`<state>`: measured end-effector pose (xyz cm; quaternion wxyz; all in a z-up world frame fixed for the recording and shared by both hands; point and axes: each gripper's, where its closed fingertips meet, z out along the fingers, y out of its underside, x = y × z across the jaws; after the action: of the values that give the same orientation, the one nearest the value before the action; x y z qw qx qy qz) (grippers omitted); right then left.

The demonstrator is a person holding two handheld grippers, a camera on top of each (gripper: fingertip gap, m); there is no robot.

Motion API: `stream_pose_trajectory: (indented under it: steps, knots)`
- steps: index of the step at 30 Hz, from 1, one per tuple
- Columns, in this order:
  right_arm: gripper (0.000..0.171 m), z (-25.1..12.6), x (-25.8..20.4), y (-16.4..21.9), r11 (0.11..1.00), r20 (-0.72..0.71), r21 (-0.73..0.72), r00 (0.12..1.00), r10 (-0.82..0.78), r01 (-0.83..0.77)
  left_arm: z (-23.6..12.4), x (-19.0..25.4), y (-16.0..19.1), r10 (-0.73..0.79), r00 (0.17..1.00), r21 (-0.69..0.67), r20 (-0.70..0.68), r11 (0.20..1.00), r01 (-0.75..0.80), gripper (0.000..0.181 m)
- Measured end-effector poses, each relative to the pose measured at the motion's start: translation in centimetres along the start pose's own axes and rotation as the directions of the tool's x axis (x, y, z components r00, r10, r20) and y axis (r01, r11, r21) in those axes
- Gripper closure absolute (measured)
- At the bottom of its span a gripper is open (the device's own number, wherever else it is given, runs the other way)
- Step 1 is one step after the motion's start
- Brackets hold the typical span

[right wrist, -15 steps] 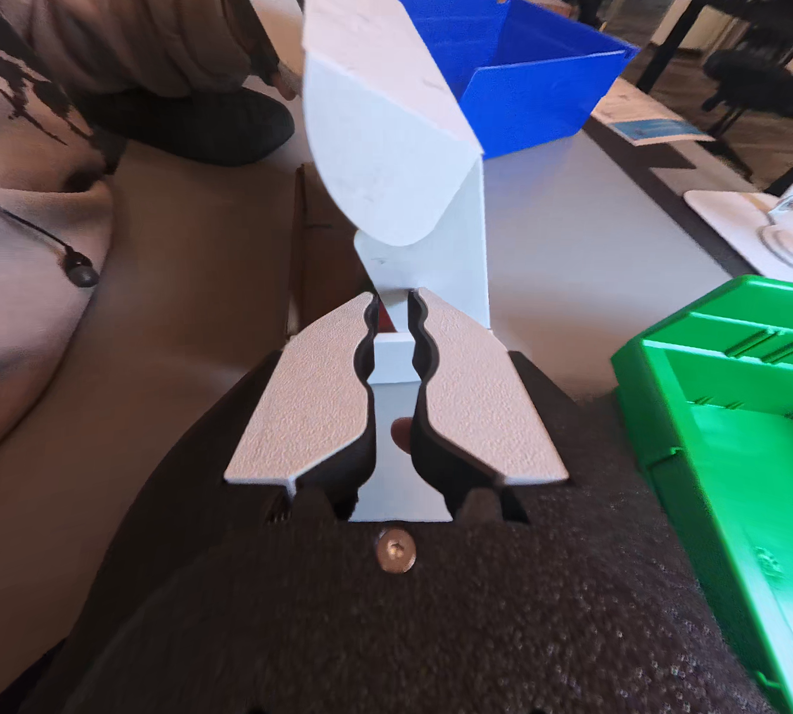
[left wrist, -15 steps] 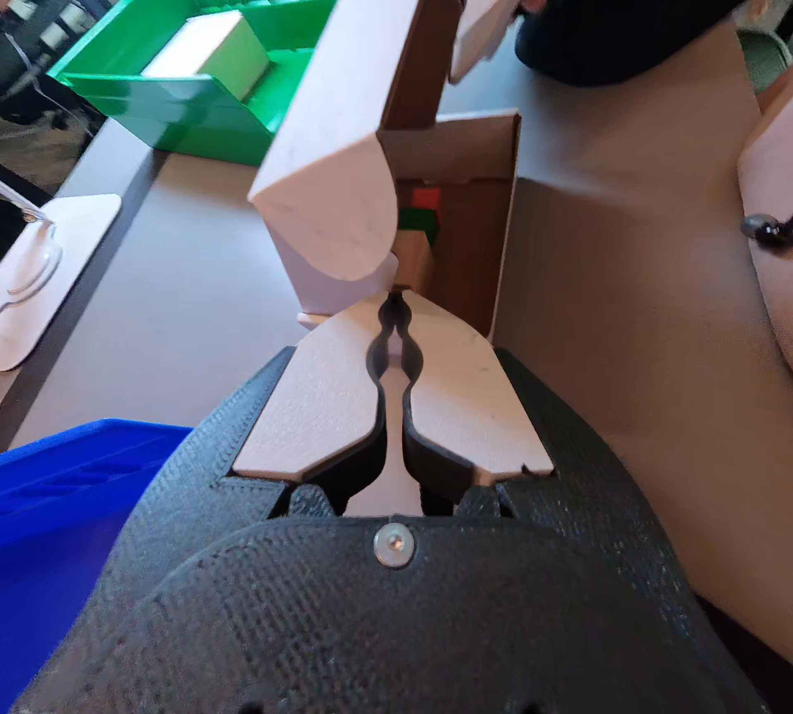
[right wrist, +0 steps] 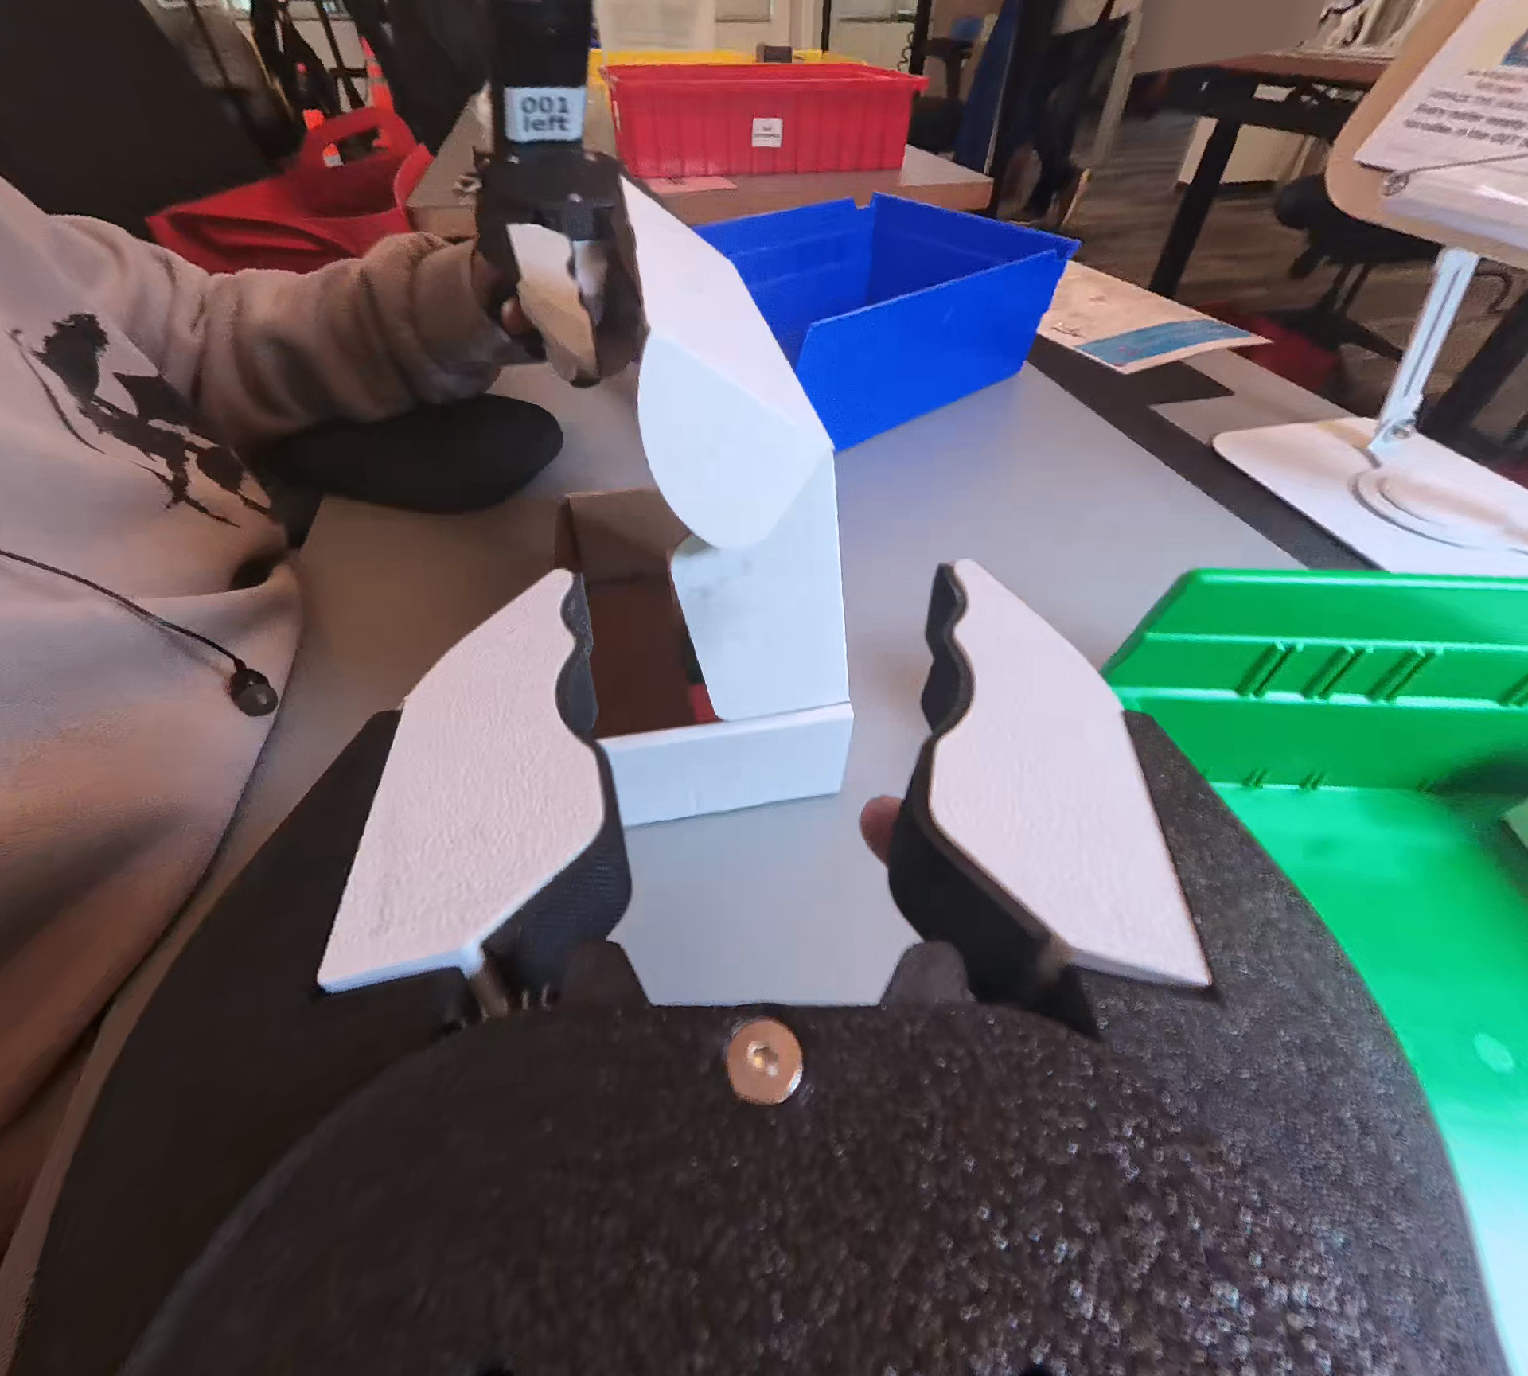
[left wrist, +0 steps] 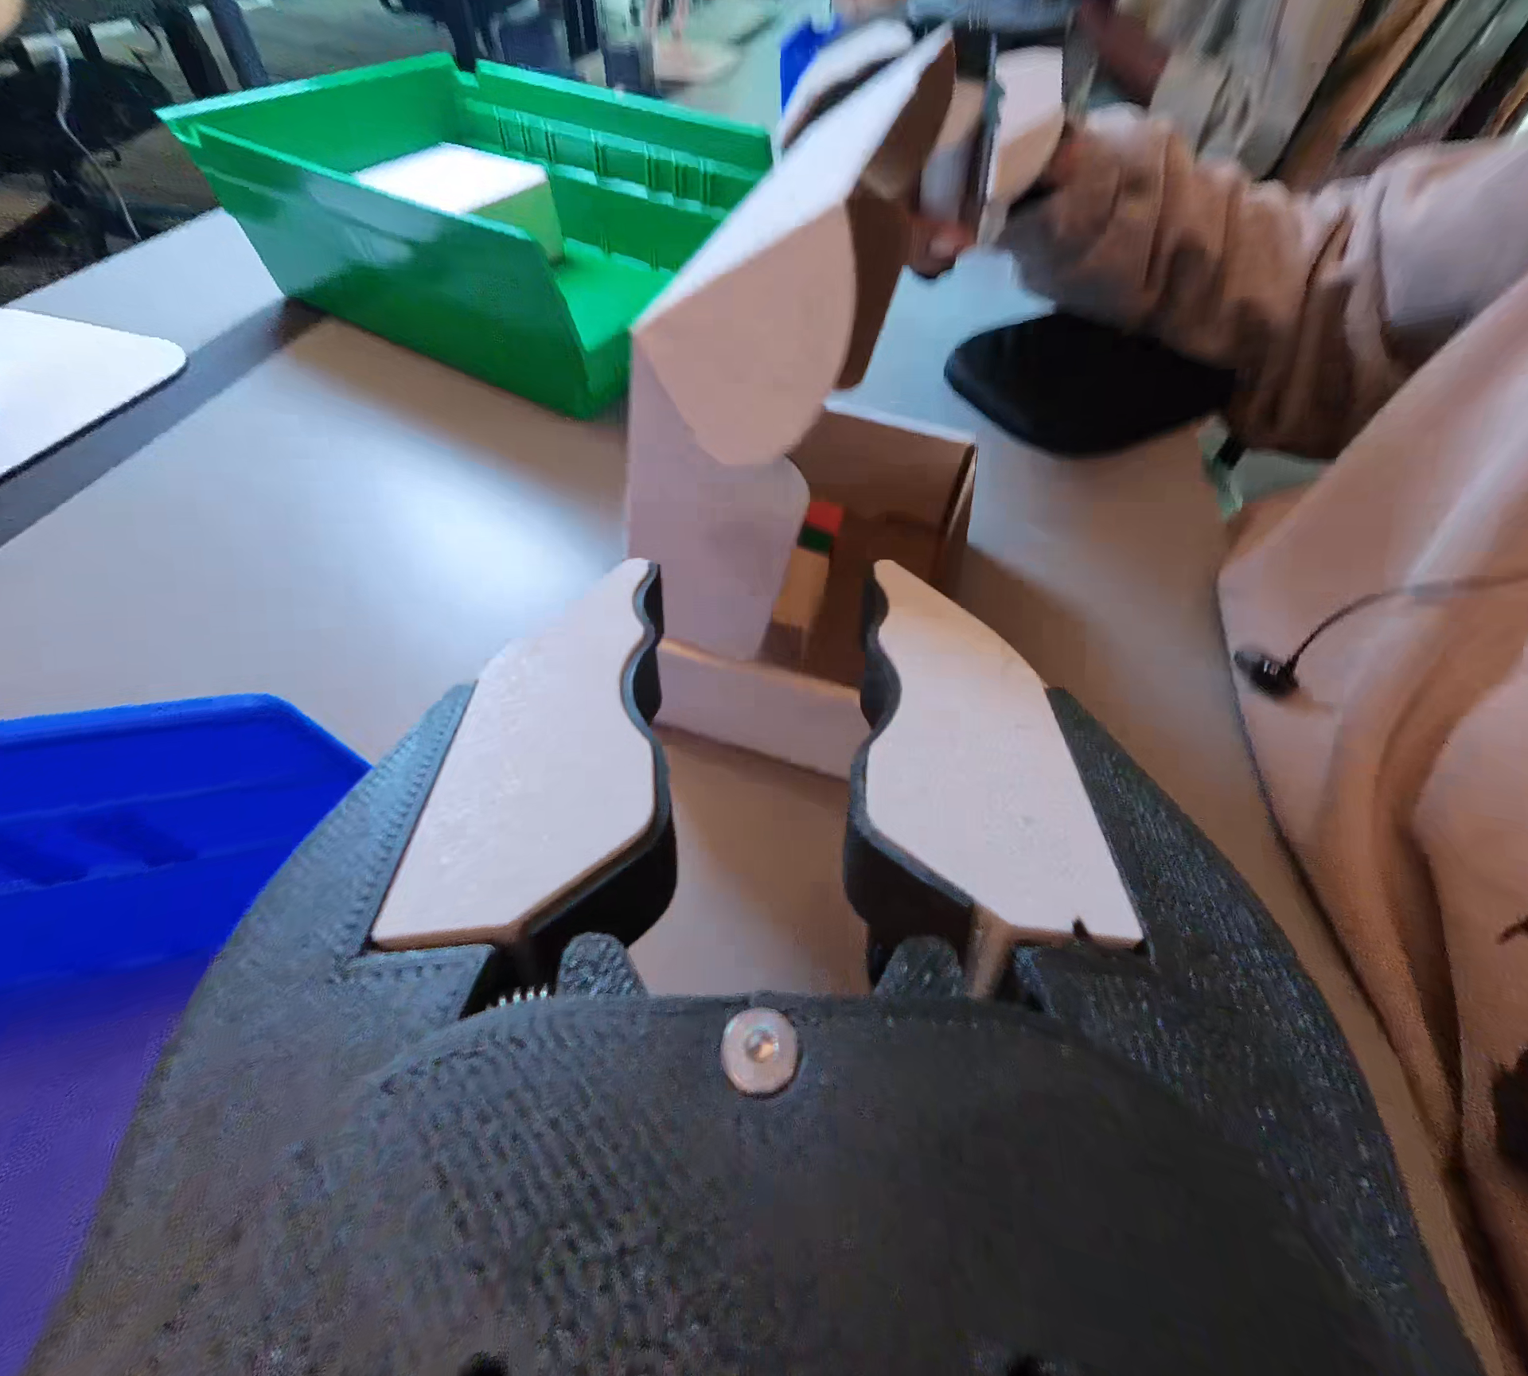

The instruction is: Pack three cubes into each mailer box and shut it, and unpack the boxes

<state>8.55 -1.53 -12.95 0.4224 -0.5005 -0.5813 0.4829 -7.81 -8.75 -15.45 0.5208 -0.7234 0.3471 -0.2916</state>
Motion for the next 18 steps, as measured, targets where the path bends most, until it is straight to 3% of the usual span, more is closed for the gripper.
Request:
stream_pose_trajectory:
  steps: [3,5,8,12,18]
  knots:
    - [0.097,0.7,-1.2,-1.3,0.997,0.124,0.058,0.991,0.049,-0.057,0.1,-0.6,-1.4,-0.023,0.998,0.1,-0.057,0.995,0.029,0.135]
    - [0.111,0.5,-1.6,-1.7,0.991,0.236,0.073,0.967,0.094,-0.114,0.1,-1.3,-1.8,-0.004,0.997,0.117,-0.081,0.993,0.013,0.139]
    - [0.123,0.3,-0.1,0.3,0.994,0.26,-0.044,0.96,0.104,-0.096,0.1,-1.9,-1.1,0.044,0.99,0.018,-0.131,0.999,-0.042,0.136]
    - [0.123,0.6,1.4,2.8,0.977,0.281,-0.213,0.956,0.081,-0.02,0.7,-2.8,0.9,0.173,0.971,-0.18,-0.163,0.963,-0.201,0.123]
    - [0.124,2.9,0.8,2.9,0.966,0.363,-0.252,0.931,0.039,0.058,2.6,-2.3,0.6,0.215,0.939,-0.179,-0.268,0.947,-0.268,0.131]
